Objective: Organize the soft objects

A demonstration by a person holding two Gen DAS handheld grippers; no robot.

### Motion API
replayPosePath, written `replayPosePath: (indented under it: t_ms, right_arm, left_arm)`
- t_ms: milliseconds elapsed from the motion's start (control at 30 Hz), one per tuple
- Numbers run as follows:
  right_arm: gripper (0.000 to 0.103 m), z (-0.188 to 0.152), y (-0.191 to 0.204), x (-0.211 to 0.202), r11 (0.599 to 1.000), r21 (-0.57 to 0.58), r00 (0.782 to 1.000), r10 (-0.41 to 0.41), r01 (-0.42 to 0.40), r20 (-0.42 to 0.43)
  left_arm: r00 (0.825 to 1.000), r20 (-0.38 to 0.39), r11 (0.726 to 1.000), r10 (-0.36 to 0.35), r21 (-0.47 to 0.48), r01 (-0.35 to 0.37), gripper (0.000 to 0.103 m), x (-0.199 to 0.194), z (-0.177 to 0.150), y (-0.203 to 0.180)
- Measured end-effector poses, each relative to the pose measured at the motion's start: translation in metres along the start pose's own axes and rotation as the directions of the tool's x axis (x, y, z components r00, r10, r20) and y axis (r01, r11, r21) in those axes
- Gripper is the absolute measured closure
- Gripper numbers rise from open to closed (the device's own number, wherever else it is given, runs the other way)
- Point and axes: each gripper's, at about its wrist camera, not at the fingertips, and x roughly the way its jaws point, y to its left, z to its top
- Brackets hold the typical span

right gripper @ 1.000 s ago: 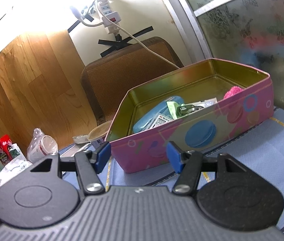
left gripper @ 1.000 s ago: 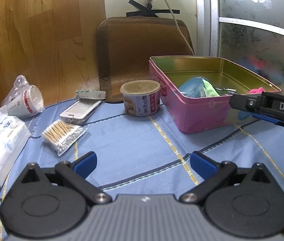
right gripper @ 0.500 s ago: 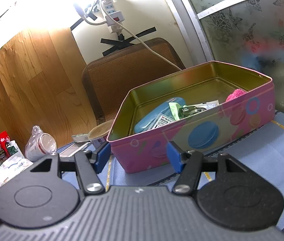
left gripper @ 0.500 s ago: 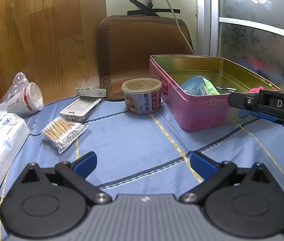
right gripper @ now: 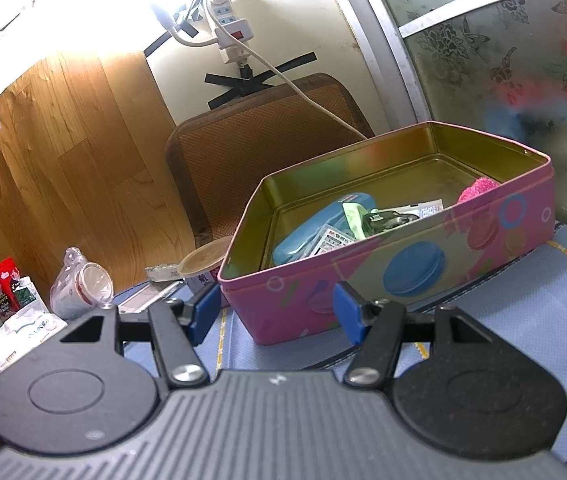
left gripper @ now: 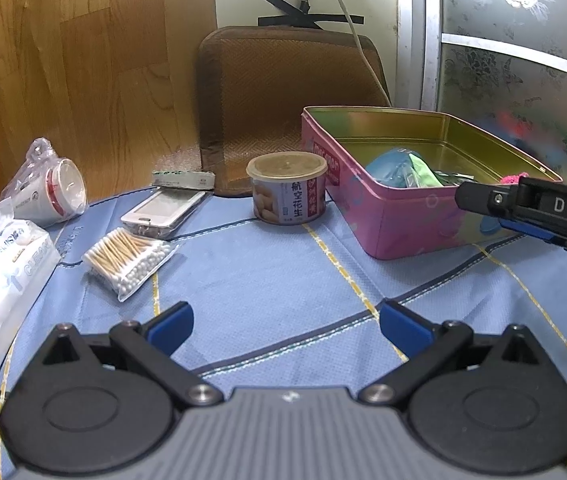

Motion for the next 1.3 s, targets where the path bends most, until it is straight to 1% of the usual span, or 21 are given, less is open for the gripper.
replayPosePath:
  t_ms: [1300]
  right_arm:
    - [0.038, -0.0043, 0.0026, 0.0046, 1.000, -0.007, 1.000, -0.010, 0.010, -0.004]
  left_arm:
    - [1.000, -0.006, 1.000, -0.007, -0.008, 0.007, 0.000, 0.0043, -0.0035, 0.0030]
